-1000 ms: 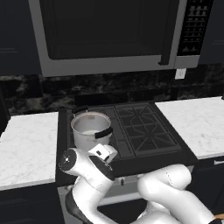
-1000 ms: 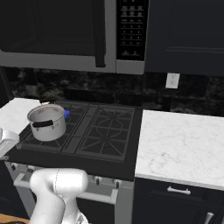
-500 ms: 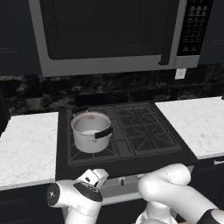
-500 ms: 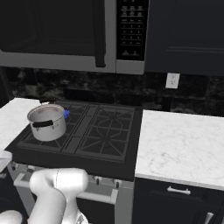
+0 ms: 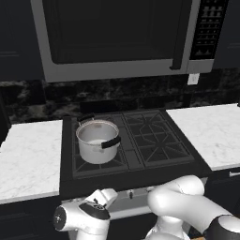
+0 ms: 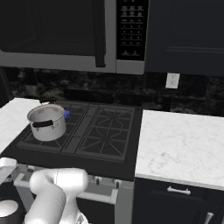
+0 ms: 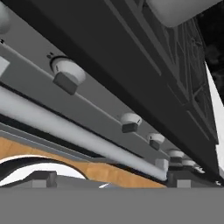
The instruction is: Turn off the rear left burner of the stove.
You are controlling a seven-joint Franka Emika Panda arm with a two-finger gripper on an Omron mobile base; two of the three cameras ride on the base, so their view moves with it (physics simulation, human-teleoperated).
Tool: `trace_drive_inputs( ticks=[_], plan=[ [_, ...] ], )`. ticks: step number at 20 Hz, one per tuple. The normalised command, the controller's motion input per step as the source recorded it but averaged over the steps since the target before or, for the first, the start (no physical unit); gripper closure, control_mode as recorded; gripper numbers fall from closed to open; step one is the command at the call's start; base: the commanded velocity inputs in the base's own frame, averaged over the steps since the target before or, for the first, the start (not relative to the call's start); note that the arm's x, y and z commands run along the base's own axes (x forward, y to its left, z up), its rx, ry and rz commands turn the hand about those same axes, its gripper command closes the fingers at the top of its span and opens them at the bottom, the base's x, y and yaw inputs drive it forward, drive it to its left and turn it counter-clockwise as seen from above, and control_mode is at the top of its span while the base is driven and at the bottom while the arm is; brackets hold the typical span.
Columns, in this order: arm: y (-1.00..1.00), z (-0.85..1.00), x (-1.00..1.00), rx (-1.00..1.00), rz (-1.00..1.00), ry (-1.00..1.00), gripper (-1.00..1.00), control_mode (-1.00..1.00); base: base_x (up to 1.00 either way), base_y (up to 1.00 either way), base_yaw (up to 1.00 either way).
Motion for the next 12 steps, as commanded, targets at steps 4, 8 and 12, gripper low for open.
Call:
trace_drive_inputs(
  ticks=[4,8,12],
  plan=[
    [0.0,-0.19,0.39,0.0,-0.06,-0.02,-1.0,-1.0,0.0,0.0,0.0],
    [0.0,-0.21,0.12,0.0,-0.01,-0.03,-1.0,-1.0,0.0,0.0,0.0],
    [0.07,-0.26,0.0,0.0,0.01,-0.04,-1.0,-1.0,0.0,0.0,0.0]
  ],
)
